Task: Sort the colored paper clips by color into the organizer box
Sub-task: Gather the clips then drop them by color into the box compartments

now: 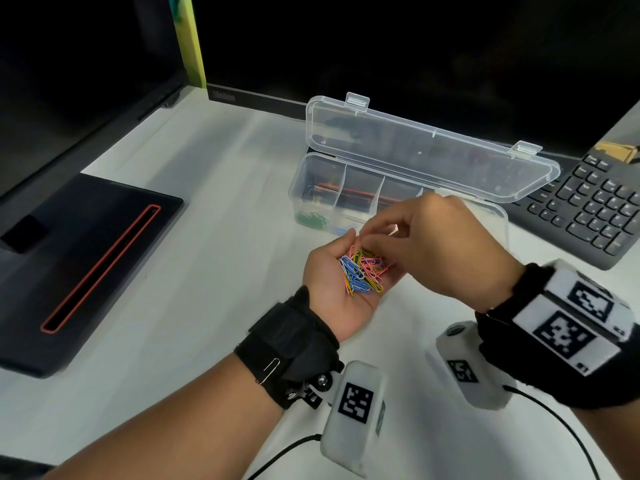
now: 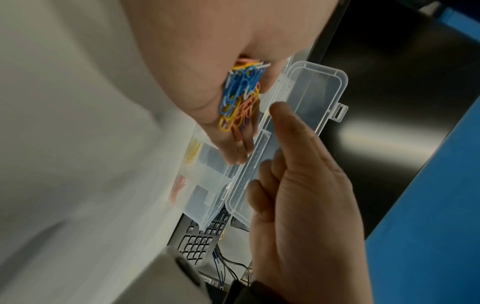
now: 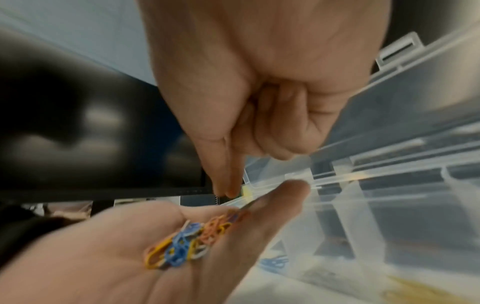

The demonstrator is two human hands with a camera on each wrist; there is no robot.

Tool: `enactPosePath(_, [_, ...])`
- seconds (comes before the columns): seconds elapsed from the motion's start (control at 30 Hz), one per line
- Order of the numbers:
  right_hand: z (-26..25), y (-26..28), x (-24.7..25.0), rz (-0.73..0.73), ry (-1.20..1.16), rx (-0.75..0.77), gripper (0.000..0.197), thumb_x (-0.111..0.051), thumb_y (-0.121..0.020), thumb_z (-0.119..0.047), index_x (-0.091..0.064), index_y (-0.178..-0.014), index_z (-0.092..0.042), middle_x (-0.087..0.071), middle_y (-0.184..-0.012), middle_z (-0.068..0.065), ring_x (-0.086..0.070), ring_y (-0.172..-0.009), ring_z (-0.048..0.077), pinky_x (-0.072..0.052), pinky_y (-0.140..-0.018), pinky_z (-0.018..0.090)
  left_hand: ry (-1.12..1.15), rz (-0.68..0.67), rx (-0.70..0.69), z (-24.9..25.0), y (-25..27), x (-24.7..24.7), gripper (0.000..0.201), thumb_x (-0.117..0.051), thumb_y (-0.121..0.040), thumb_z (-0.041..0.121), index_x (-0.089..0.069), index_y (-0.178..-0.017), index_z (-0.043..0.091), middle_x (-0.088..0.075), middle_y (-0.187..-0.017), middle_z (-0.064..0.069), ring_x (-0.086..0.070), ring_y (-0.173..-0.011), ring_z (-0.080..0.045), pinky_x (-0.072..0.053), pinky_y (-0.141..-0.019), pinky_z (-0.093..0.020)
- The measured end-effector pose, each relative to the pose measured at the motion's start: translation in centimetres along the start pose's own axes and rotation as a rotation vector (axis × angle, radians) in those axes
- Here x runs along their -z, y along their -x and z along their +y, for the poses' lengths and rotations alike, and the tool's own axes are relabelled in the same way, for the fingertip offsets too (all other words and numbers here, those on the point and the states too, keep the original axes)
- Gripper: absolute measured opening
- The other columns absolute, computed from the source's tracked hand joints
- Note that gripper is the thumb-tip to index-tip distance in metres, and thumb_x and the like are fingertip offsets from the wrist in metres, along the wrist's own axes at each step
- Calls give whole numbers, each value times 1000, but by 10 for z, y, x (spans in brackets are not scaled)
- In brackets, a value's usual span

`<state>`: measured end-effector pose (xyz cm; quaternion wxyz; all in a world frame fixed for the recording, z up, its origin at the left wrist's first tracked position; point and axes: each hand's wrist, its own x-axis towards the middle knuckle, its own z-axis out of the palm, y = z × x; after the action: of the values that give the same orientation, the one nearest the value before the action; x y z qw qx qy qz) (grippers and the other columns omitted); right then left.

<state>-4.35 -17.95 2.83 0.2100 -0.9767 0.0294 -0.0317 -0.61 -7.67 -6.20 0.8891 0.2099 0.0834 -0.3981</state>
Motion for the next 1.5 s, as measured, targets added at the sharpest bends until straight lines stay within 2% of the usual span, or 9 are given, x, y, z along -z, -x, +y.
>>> enactPosePath(0.1, [-3,-1,3,-73,61,23,19,-68,-82,-31,-72,-84,-49,-70,-76,-21,-62,-72,0,-52,-67,26,-11,-6,7,1,1,-1,39,-32,-103,25,-60,-107,-1,-70,-87,-15,-70,-75,-24,-58,-68,-34])
enactPosePath(0.2, [-8,-3,3,-136,166,21,26,-67,-81,-33,-68,-94,-55,-73,-87,-17,-65,-82,14,-55,-72,37,0,-2,19,0,2,-3,38,-31,-103,25,-61,-101,2,-71,-77,-10,-68,-63,-19,-57,-62,-29])
enactPosePath(0.43, [-10,-1,-6,-98,312,37,20,-58,-85,-37,-71,-99,-42,-70,-85,-6,-62,-81,26,-50,-65,32,13,44,32,0,6,-6,40,-31,-102,28,-61,-87,7,-66,-62,-6,-63,-53,-17,-55,-59,-24])
enactPosePath(0.67, [-9,-1,-9,-88,277,11,16,-58,-82,-34,-70,-92,-33,-72,-87,-6,-65,-84,25,-54,-72,37,21,54,37,-1,7,-6,43,-30,-103,29,-63,-85,7,-68,-65,-8,-66,-55,-19,-55,-56,-24])
enactPosePath(0.8, [-6,-3,-7,-79,121,-32,7,-61,-76,-30,-67,-80,-28,-67,-74,-10,-62,-75,15,-52,-67,30,46,62,37,1,6,-5,47,-33,-102,29,-69,-86,4,-70,-74,-12,-69,-61,-22,-58,-58,-28])
enactPosePath(1.0, [-2,-4,-1,-90,-154,-122,5,-69,-77,-16,-67,-75,-21,-54,-42,-19,-51,-44,-3,-34,-42,7,83,45,33,1,5,-5,50,-31,-102,27,-67,-83,-2,-71,-76,-17,-70,-61,-25,-59,-57,-32])
enactPosePath(1.17, [2,-2,0,-100,-338,-150,8,-75,-80,-12,-68,-78,-9,-48,-35,-16,-44,-33,1,-27,-36,6,99,-15,39,2,6,-5,57,-27,-102,28,-71,-88,-6,-72,-84,-20,-72,-70,-27,-61,-68,-38])
enactPosePath(1.33, [-4,8,9,-105,-672,-176,17,-60,-94,-15,-59,-89,1,-59,-45,-11,-42,-31,0,-29,-36,12,114,16,20,3,4,-4,51,-27,-103,29,-58,-117,-9,-65,-115,-26,-68,-96,-34,-55,-85,-44])
enactPosePath(1.5, [7,10,6,-81,-1158,-288,25,-48,-96,-19,-46,-72,-16,-17,-55,-2,-9,-48,13,-7,-45,24,95,28,2,4,4,-5,48,-29,-102,26,-61,-107,-10,-69,-100,-26,-71,-86,-33,-58,-74,-42])
